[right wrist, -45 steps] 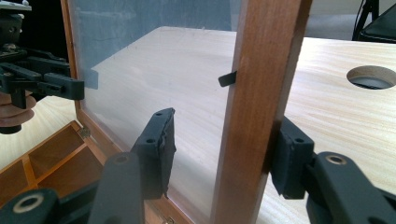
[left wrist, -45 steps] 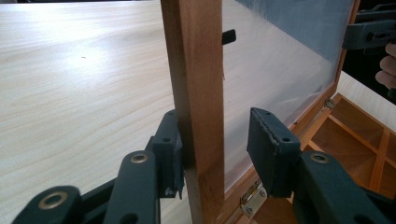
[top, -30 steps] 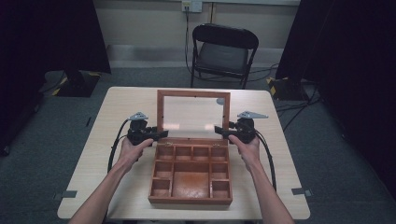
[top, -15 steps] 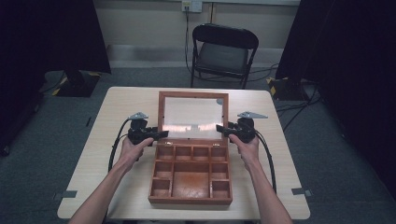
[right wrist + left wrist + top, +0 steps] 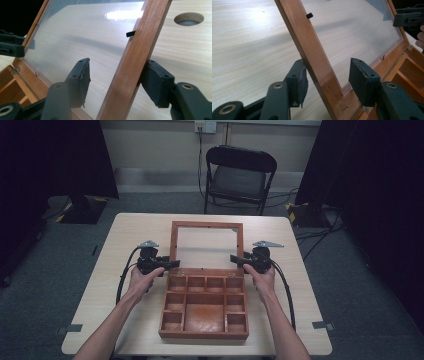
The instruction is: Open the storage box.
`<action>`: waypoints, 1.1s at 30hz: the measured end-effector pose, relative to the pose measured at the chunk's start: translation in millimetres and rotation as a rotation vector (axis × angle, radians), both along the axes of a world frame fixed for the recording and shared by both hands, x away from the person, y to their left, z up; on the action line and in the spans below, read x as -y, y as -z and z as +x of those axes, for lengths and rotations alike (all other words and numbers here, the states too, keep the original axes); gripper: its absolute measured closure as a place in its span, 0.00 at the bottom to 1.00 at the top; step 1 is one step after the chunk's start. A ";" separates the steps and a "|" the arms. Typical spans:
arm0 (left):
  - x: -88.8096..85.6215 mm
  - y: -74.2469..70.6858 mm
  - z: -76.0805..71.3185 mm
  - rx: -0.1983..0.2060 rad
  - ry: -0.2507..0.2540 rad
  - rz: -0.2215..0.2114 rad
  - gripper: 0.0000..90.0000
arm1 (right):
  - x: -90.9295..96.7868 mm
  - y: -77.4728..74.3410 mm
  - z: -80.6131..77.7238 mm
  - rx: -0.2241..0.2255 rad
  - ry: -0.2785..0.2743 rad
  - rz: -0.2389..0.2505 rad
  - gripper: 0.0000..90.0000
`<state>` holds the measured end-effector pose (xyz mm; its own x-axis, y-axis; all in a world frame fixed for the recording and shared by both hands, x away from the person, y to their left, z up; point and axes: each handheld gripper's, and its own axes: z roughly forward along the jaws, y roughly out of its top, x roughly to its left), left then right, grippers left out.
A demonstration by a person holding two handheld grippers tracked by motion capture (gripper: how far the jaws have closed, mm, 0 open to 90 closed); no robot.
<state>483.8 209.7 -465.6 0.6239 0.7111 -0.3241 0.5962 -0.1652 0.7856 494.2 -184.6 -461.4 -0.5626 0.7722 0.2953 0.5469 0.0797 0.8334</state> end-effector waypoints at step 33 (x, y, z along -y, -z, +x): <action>-3.8 22.0 7.2 -0.129 -0.010 -0.088 0.38 | -4.2 22.0 7.4 -0.151 0.005 -0.010 0.24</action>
